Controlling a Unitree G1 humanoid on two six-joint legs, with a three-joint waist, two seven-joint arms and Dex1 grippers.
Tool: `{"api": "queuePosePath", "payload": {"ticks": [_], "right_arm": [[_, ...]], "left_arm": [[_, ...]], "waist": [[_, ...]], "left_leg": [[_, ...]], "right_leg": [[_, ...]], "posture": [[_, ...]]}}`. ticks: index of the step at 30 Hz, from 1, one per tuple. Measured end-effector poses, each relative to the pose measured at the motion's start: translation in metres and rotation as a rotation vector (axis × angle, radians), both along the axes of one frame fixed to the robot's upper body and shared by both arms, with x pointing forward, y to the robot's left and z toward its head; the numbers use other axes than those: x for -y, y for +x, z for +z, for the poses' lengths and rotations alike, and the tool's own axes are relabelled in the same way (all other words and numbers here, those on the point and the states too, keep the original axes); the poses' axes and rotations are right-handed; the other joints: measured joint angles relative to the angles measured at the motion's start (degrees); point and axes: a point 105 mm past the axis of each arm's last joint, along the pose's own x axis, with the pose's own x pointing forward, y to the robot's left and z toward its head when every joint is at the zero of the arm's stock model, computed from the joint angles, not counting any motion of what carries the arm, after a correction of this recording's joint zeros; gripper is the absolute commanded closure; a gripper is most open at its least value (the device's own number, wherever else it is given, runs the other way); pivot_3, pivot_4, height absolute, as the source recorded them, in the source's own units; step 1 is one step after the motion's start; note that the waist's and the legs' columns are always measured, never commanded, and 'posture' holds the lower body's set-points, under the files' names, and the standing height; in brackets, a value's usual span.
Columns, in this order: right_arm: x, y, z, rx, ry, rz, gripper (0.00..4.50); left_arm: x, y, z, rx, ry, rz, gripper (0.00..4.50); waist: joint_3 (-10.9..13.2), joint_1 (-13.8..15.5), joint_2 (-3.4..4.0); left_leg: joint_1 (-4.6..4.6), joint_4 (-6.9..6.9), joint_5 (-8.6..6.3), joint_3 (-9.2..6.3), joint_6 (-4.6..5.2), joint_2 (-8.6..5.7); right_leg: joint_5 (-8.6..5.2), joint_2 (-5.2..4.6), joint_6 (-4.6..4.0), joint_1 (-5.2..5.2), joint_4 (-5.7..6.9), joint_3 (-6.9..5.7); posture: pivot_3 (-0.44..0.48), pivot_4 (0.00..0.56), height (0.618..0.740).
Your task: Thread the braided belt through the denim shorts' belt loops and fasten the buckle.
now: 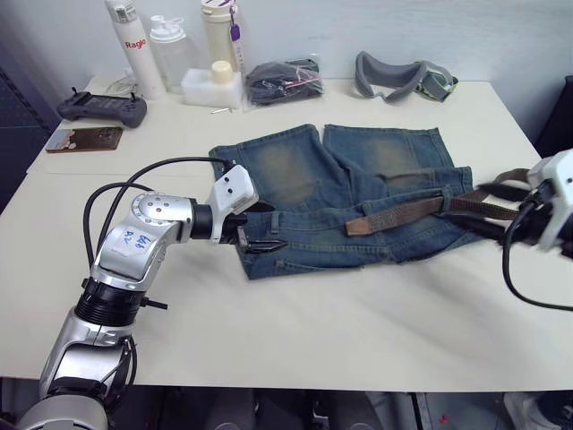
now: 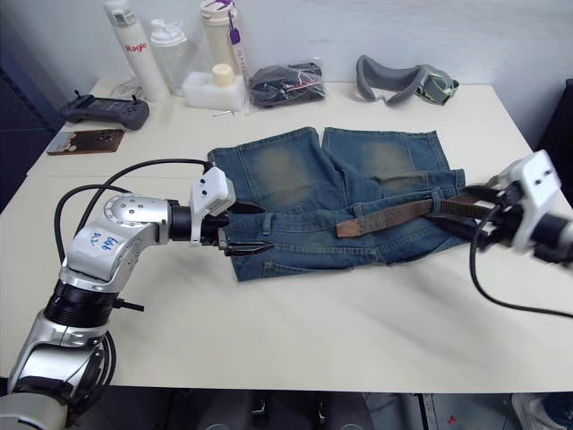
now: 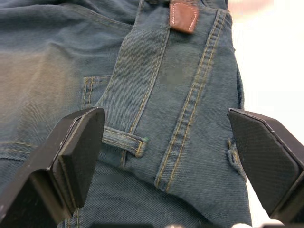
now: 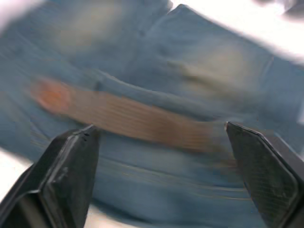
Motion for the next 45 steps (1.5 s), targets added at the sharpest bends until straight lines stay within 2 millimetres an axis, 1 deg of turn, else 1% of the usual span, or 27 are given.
{"api": "queuePosePath", "payload": {"ticks": [1, 3, 5, 8, 10, 14, 16, 19, 20, 22, 23, 26, 29, 30, 33, 35, 38, 40, 41, 42, 43, 45], "right_arm": [[-0.002, -0.002, -0.012, -0.073, 0.051, -0.046, 0.05], [-0.012, -0.007, -0.024, -0.179, 0.202, -0.069, 0.05], [-0.03, -0.012, -0.028, -0.241, 0.34, -0.021, 0.05], [-0.048, -0.013, -0.033, -0.277, 0.412, 0.005, 0.05], [-0.055, -0.006, -0.029, -0.281, 0.472, 0.001, 0.05], [-0.061, 0.008, -0.019, -0.275, 0.544, -0.01, 0.05], [-0.064, 0.012, -0.018, -0.278, 0.578, -0.011, 0.05], [-0.074, 0.019, -0.023, -0.303, 0.621, -0.002, 0.05], [-0.076, 0.021, -0.024, -0.311, 0.637, -0.003, 0.27], [-0.077, 0.024, -0.025, -0.312, 0.655, -0.013, 0.87], [-0.076, 0.026, -0.025, -0.311, 0.662, -0.018, 1.32], [-0.077, 0.029, -0.027, -0.31, 0.693, -0.03, 2.88], [-0.079, 0.032, -0.028, -0.304, 0.727, -0.041, 4.27], [-0.079, 0.033, -0.027, -0.298, 0.736, -0.045, 4.44], [-0.071, 0.035, -0.02, -0.256, 0.77, -0.067, 4.44], [-0.062, 0.039, -0.014, -0.225, 0.797, -0.092, 4.44], [-0.055, 0.042, -0.014, -0.215, 0.797, -0.116, 4.44], [-0.055, 0.042, -0.015, -0.217, 0.796, -0.12, 4.44], [-0.054, 0.043, -0.016, -0.22, 0.797, -0.121, 3.84], [-0.053, 0.042, -0.016, -0.22, 0.798, -0.118, 3.67], [-0.057, 0.038, -0.011, -0.215, 0.856, -0.071, 3.22], [-0.057, 0.035, -0.006, -0.202, 0.892, -0.054, 2.31]], "left_arm": [[0.0, 0.0, 0.0, 0.003, 0.001, 0.001, 0.0], [-0.002, 0.001, 0.0, 0.003, 0.004, 0.005, 0.0], [-0.003, 0.001, 0.0, 0.005, 0.007, 0.009, 0.0], [-0.003, 0.001, 0.0, 0.007, 0.006, 0.012, 0.0], [-0.005, 0.002, -0.001, 0.005, 0.011, 0.021, 0.0], [-0.007, 0.002, -0.003, 0.005, 0.014, 0.029, 0.0], [-0.009, 0.002, -0.003, 0.005, 0.019, 0.038, 0.0], [-0.008, 0.0, -0.002, 0.018, 0.023, 0.037, 0.0], [-0.009, 0.0, -0.002, 0.02, 0.024, 0.039, 0.0], [-0.01, 0.001, -0.002, 0.019, 0.027, 0.049, 0.0], [-0.011, 0.001, -0.003, 0.017, 0.029, 0.051, 0.0], [-0.012, 0.001, -0.003, 0.019, 0.034, 0.058, 0.0], [-0.013, 0.001, -0.003, 0.02, 0.037, 0.064, 0.0], [-0.013, 0.001, -0.003, 0.02, 0.037, 0.064, 0.0], [-0.014, 0.0, -0.003, 0.018, 0.043, 0.066, 0.0], [-0.015, -0.001, -0.004, 0.018, 0.046, 0.065, 0.0], [-0.014, -0.002, -0.003, 0.024, 0.046, 0.061, 0.0], [-0.014, -0.002, -0.003, 0.024, 0.046, 0.06, 0.0], [-0.014, -0.002, -0.003, 0.023, 0.046, 0.06, 0.0], [-0.014, -0.002, -0.003, 0.023, 0.046, 0.06, 0.0], [-0.014, -0.002, -0.003, 0.023, 0.047, 0.061, 0.0], [-0.014, -0.002, -0.003, 0.024, 0.048, 0.06, 0.0]], "waist": [[0.0, 0.01, 0.0], [0.0, 0.07, 0.0], [0.0, 0.06, 0.0], [0.0, 0.03, 0.0], [0.0, -0.16, 0.0], [0.0, -0.28, 0.0], [0.0, -0.37, 0.0], [0.0, -0.43, 0.0], [0.0, -0.4, 0.0], [0.0, -0.35, 0.0], [0.0, -0.38, 0.0], [0.0, -0.41, 0.0], [0.0, -0.44, 0.0], [0.0, -0.43, 0.0], [0.0, -0.39, 0.0], [0.0, -0.39, 0.0], [0.0, -0.43, 0.0], [0.0, -0.43, 0.0], [0.0, -0.44, 0.0], [0.0, -0.44, 0.0], [0.0, -0.44, 0.0], [0.0, -0.43, 0.0]], "left_leg": [[0.0, 0.0, 0.0, 0.01, 0.0, 0.0], [-0.01, -0.01, 0.0, 0.02, 0.0, 0.0], [-0.02, -0.01, 0.0, 0.04, 0.0, 0.01], [-0.02, -0.02, -0.01, 0.06, 0.02, -0.01], [-0.02, -0.02, -0.01, 0.1, 0.02, -0.01], [-0.06, -0.06, -0.01, 0.14, 0.02, 0.0], [-0.07, -0.07, -0.01, 0.15, 0.02, 0.01], [-0.06, -0.07, -0.01, 0.2, 0.03, 0.01], [-0.06, -0.07, -0.01, 0.2, 0.04, 0.01], [-0.08, -0.07, -0.02, 0.2, 0.05, 0.0], [-0.08, -0.07, -0.02, 0.21, 0.05, 0.0], [-0.07, -0.07, -0.03, 0.21, 0.06, 0.01], [-0.08, -0.07, -0.03, 0.23, 0.06, 0.02], [-0.08, -0.07, -0.03, 0.23, 0.06, 0.02], [-0.08, -0.07, -0.03, 0.23, 0.07, 0.01], [-0.08, -0.07, -0.03, 0.24, 0.07, 0.01], [-0.08, -0.08, -0.03, 0.26, 0.07, 0.02], [-0.08, -0.08, -0.03, 0.26, 0.06, 0.02], [-0.08, -0.08, -0.03, 0.27, 0.07, 0.03], [-0.08, -0.08, -0.03, 0.28, 0.07, 0.03], [-0.08, -0.08, -0.03, 0.28, 0.07, 0.04], [-0.08, -0.08, -0.03, 0.28, 0.07, 0.04]], "right_leg": [[0.0, 0.01, 0.0, 0.0, -0.01, 0.0], [0.0, 0.01, 0.0, -0.02, -0.01, 0.0], [0.0, 0.03, 0.0, -0.04, 0.0, 0.01], [0.0, 0.03, 0.0, -0.05, 0.0, 0.03], [0.0, 0.03, 0.0, -0.08, 0.04, 0.06], [0.0, 0.05, 0.0, -0.18, 0.08, 0.09], [0.0, 0.06, 0.0, -0.18, 0.06, 0.09], [0.0, 0.05, 0.0, -0.2, 0.09, 0.13], [0.0, 0.05, 0.0, -0.2, 0.09, 0.13], [0.0, 0.05, 0.0, -0.22, 0.09, 0.13], [0.0, 0.05, 0.01, -0.21, 0.09, 0.13], [0.0, 0.06, 0.0, -0.22, 0.1, 0.13], [0.0, 0.06, 0.0, -0.25, 0.1, 0.15], [0.0, 0.06, 0.0, -0.25, 0.11, 0.16], [0.0, 0.06, 0.01, -0.25, 0.1, 0.16], [0.0, 0.06, 0.01, -0.25, 0.11, 0.17], [0.0, 0.06, 0.0, -0.26, 0.1, 0.18], [0.0, 0.07, 0.0, -0.26, 0.1, 0.18], [0.0, 0.07, 0.0, -0.27, 0.11, 0.19], [0.0, 0.07, 0.0, -0.27, 0.11, 0.19], [0.0, 0.08, 0.01, -0.27, 0.11, 0.19], [0.0, 0.07, 0.0, -0.27, 0.11, 0.19]], "posture": [[0.0, 0.15, 0.656], [0.0, 0.15, 0.656], [0.0, 0.15, 0.656], [0.0, 0.15, 0.656], [0.0, 0.15, 0.656], [0.0, 0.15, 0.656], [0.0, 0.15, 0.656], [0.0, 0.15, 0.656], [0.0, 0.15, 0.656], [0.0, 0.15, 0.656], [0.0, 0.15, 0.656], [0.0, 0.15, 0.656], [0.0, 0.15, 0.656], [0.0, 0.15, 0.656], [0.0, 0.15, 0.656], [0.0, 0.15, 0.656], [0.0, 0.15, 0.656], [0.0, 0.15, 0.656], [0.0, 0.15, 0.656], [0.0, 0.15, 0.656], [0.0, 0.15, 0.656], [0.0, 0.15, 0.656]]}}
